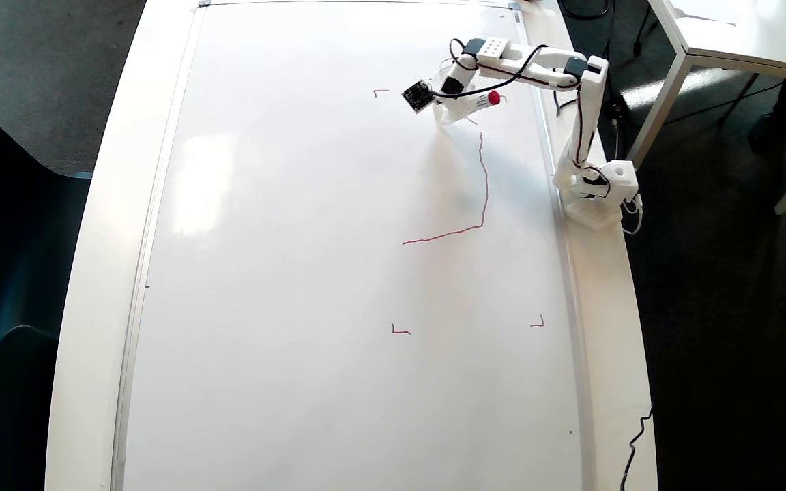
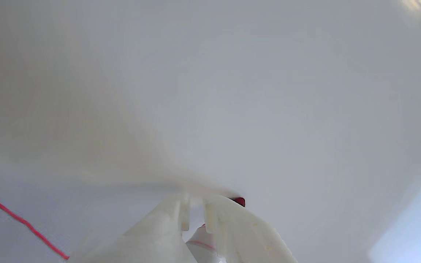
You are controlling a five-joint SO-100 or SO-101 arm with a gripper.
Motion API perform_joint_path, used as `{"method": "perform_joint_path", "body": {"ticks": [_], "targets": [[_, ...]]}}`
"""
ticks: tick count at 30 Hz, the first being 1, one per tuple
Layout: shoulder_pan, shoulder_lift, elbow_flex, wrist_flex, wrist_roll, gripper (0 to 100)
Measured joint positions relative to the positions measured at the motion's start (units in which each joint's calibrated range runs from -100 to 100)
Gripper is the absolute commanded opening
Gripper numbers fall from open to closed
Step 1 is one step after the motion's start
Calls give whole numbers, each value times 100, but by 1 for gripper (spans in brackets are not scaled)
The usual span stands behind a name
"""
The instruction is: Draw on a whiteboard a robot head using a pen attached to the gripper
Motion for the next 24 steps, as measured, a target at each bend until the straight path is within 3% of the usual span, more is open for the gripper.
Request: {"method": "perform_joint_path", "body": {"ticks": [15, 24], "targets": [[-671, 1228, -1699, -236, -227, 1], [-1267, 1262, -1772, -236, -439, 1]]}}
